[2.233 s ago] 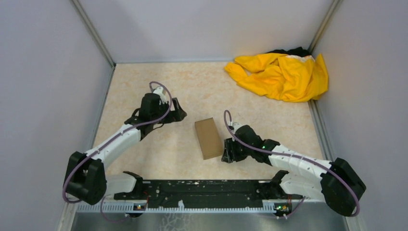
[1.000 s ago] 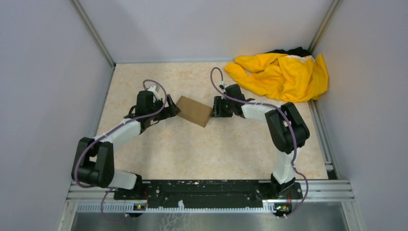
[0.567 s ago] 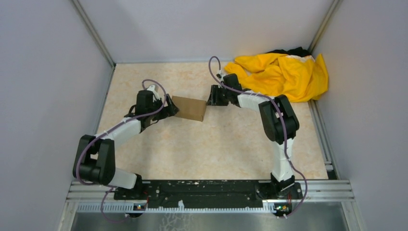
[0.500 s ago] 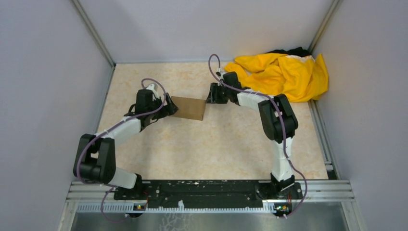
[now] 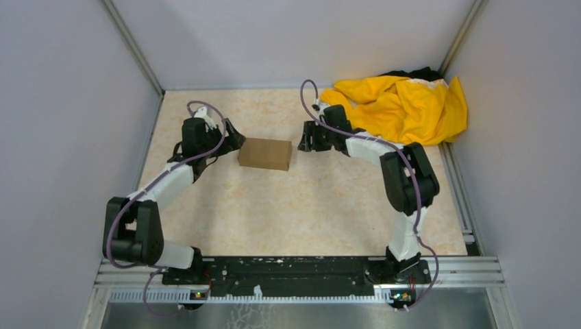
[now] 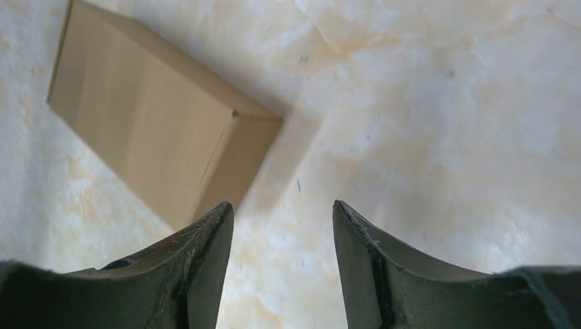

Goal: Fold the paper box

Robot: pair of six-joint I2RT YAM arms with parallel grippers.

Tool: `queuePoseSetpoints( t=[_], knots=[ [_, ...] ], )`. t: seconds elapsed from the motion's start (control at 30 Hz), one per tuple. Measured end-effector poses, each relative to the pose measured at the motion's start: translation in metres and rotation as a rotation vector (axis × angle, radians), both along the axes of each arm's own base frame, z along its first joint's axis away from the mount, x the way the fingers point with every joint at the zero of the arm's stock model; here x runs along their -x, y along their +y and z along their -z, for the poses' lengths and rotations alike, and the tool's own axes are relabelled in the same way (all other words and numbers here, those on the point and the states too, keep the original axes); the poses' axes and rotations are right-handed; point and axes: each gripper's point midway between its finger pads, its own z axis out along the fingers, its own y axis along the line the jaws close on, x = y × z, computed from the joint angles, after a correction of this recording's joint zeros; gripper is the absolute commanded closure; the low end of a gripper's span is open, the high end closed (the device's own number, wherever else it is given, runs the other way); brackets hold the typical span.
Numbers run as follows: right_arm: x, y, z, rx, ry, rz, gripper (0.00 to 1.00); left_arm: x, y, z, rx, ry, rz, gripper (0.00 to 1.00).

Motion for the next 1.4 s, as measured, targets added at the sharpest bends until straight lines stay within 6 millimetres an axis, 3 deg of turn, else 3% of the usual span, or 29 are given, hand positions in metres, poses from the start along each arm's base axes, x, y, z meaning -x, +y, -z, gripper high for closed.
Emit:
queuePoseSetpoints(
  t=[0.1, 0.23, 0.27, 0.3, 0.33, 0.47, 0.67, 0.8, 0.93, 1.0, 1.13, 1.23, 1.4],
  knots=[
    [0.020, -0.016, -0.029, 0.019, -0.059, 0.006, 0.33, 0.003, 0.000, -0.021, 0.006, -0.053, 0.007, 0.01],
    [0.044, -0.033, -0.097, -0.013, -0.223, 0.006, 0.24, 0.010, -0.002, -0.043, 0.018, -0.094, 0.024, 0.01],
    [0.049, -0.036, -0.110, -0.021, -0.257, 0.007, 0.19, 0.014, -0.003, -0.048, 0.023, -0.104, 0.031, 0.01],
    [0.056, -0.040, -0.122, -0.027, -0.294, 0.005, 0.05, 0.018, -0.004, -0.052, 0.029, -0.116, 0.039, 0.01],
    [0.064, -0.045, -0.129, -0.029, -0.320, 0.002, 0.02, 0.023, -0.005, -0.055, 0.033, -0.126, 0.046, 0.01],
    [0.102, -0.061, -0.127, -0.020, -0.356, -0.030, 0.01, 0.053, -0.016, -0.055, 0.051, -0.149, 0.097, 0.01],
    [0.154, -0.076, -0.100, -0.036, -0.330, -0.077, 0.01, 0.108, -0.069, -0.030, 0.065, -0.125, 0.258, 0.01],
    [0.164, -0.083, -0.099, -0.029, -0.353, -0.075, 0.01, 0.113, -0.082, -0.023, 0.046, -0.119, 0.285, 0.01],
    [0.156, -0.102, -0.101, 0.021, -0.399, 0.014, 0.01, 0.089, -0.065, -0.022, 0.017, -0.158, 0.210, 0.01],
    [0.145, -0.123, -0.105, 0.049, -0.428, 0.109, 0.01, 0.069, -0.043, -0.021, 0.021, -0.172, 0.141, 0.01],
    [0.119, -0.192, -0.120, 0.071, -0.508, 0.398, 0.01, 0.033, 0.014, -0.003, 0.016, -0.145, -0.017, 0.01],
    [0.114, -0.244, -0.118, 0.116, -0.573, 0.616, 0.01, 0.025, 0.034, 0.009, -0.025, -0.130, -0.059, 0.01],
    [0.123, -0.274, -0.093, 0.194, -0.658, 0.741, 0.01, 0.016, 0.056, 0.017, -0.156, -0.157, -0.104, 0.01]
  ],
)
